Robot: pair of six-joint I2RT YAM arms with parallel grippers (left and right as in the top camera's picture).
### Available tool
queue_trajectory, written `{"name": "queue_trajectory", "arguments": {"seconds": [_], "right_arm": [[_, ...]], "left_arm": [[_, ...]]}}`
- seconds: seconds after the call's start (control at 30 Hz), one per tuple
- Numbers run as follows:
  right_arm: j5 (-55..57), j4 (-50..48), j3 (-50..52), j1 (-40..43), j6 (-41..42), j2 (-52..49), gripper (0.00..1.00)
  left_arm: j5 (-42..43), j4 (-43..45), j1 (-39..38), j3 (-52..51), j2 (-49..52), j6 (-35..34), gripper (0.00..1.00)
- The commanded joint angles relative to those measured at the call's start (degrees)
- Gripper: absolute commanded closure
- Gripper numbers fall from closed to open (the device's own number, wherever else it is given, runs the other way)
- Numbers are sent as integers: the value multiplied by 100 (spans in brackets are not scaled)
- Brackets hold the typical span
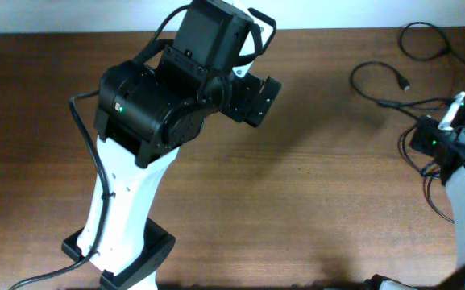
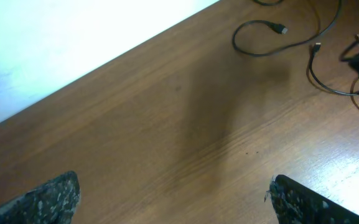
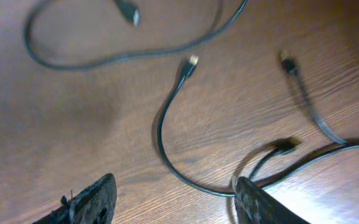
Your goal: Untangle cables
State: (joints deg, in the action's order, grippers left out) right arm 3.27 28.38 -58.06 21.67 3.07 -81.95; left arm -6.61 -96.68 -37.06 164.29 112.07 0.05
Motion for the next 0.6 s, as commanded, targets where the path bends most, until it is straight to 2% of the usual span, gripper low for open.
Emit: {"name": "queue_trajectory", "arguments": {"seconds": [0.0,0.17,0.23,0.57], "right_arm": [[-175,-157,11,0,24,-533,39],[-111,-138,11,-26,85,-1093,38],[-111,-31,17,-26,111,-1263,43],[-85,-186,540,-26,245,-1307,45]], "left_arm": [[42,-2,-4,-22,-46,85,1],[39,-2,-4,-22,-46,87,1],[37,-2,-4,-22,-46,87,1],[39,-2,-4,-22,-46,87,1]]}}
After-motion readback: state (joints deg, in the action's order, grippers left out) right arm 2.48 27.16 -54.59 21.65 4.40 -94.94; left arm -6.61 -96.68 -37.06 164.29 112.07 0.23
